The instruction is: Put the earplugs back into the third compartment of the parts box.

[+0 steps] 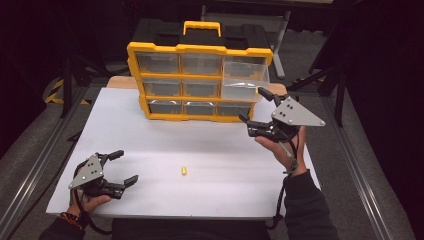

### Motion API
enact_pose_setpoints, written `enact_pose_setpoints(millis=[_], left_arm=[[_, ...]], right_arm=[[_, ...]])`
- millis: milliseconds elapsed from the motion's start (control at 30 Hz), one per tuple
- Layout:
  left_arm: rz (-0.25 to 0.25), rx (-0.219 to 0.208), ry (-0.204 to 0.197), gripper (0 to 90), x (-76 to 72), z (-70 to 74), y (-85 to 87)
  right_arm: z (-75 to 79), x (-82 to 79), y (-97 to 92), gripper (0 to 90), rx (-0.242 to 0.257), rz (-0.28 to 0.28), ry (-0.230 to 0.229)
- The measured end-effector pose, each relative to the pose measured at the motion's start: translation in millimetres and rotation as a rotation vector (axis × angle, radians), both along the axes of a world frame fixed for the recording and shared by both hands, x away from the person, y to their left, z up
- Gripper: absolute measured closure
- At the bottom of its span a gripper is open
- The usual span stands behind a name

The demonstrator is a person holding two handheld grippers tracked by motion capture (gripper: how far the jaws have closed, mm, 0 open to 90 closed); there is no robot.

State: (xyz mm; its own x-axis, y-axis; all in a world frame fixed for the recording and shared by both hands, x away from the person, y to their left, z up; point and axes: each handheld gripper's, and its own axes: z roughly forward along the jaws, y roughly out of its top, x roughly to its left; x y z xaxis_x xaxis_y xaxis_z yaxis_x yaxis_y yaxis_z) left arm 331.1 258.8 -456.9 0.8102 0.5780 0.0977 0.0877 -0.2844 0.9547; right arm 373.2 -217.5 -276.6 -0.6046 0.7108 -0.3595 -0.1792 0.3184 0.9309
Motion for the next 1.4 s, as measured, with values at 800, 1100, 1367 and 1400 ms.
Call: enact_pose_setpoints(millis=[800,1100,1367,1400], left_arm=[[0.002,0.003,-0.010,7.3,-1.1,0.6,-0.1],[0.000,0.004,-0.009,7.2,-0.9,0.7,-0.1],[-0.001,0.003,-0.012,7.2,-1.1,0.9,0.0],[-0.001,0.002,-0.011,7.2,-1.1,0.9,0.1]], right_arm=[[-94.7,13.7,60.0,20.1,-0.179,0.241,0.285],[-134.6,24.1,86.7,23.5,-0.255,0.346,0.431],[-167.3,29.8,115.0,28.9,-0.341,0.414,0.529],[-171.4,30.4,119.2,29.3,-0.359,0.422,0.537]])
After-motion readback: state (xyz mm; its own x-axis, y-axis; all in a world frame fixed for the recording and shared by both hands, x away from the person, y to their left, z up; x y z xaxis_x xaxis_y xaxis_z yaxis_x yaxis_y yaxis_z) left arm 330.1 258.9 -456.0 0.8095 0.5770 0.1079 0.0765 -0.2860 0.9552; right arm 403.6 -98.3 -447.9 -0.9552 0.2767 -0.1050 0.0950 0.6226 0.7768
